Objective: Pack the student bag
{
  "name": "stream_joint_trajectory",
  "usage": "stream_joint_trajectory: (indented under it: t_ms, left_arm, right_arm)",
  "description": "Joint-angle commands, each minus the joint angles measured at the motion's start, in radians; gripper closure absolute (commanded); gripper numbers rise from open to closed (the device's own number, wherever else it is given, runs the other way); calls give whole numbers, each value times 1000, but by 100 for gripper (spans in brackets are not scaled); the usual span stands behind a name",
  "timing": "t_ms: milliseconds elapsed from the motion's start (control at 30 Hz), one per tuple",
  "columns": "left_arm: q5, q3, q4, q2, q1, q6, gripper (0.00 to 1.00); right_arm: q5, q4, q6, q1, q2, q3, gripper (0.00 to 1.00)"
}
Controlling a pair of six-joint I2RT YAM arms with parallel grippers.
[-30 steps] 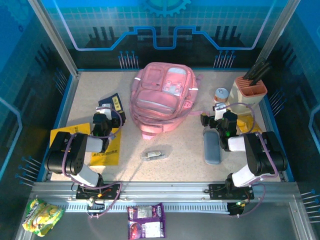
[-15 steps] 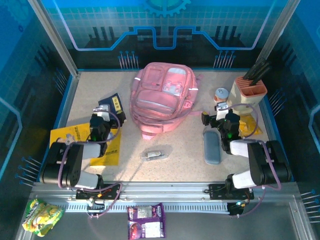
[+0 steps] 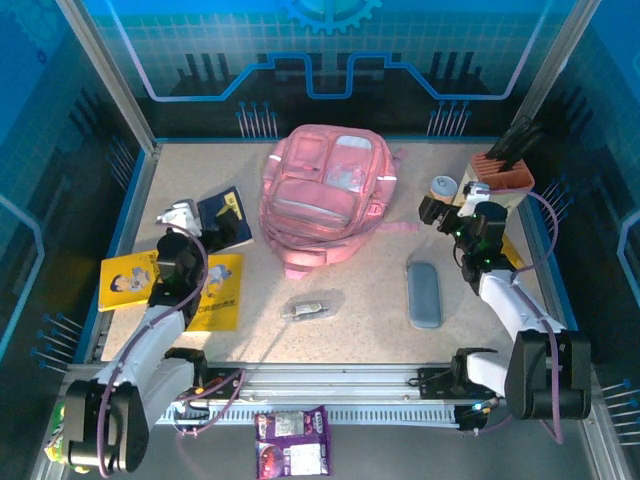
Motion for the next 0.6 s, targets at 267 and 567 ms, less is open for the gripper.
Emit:
stream_joint_trajectory:
  t_ms: [267,567]
  left_arm:
    - [-50,51,-395,-188,15,-361,1]
    - [96,130,-573,-133,2,-439,1]
  right_arm:
    - [-97,-225,131,-58,-25,-7,0]
    - [117,-364,101,-83,-150,-1,0]
